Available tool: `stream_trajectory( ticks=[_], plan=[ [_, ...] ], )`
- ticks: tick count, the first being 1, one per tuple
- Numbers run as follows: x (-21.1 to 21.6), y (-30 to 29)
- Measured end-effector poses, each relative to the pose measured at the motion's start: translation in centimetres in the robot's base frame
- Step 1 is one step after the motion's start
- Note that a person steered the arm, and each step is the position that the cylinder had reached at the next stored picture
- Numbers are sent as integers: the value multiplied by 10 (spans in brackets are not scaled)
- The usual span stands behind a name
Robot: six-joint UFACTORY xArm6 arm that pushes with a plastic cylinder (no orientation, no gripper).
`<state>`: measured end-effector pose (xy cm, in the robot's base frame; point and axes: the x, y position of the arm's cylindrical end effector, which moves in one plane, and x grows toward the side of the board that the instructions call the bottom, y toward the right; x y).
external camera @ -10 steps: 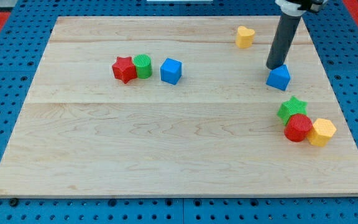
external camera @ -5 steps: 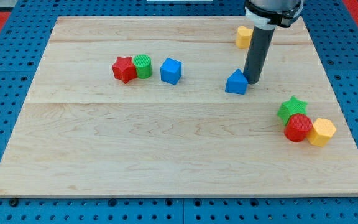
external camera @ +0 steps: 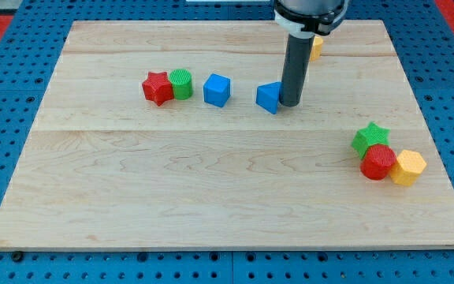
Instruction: Push the blue triangle towards the blue cube
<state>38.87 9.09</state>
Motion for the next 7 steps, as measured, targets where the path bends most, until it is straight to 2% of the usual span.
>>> stream_trajectory(
  ticks=[6, 7],
  plan=[
    [-7, -35],
    [-11, 8]
  ],
)
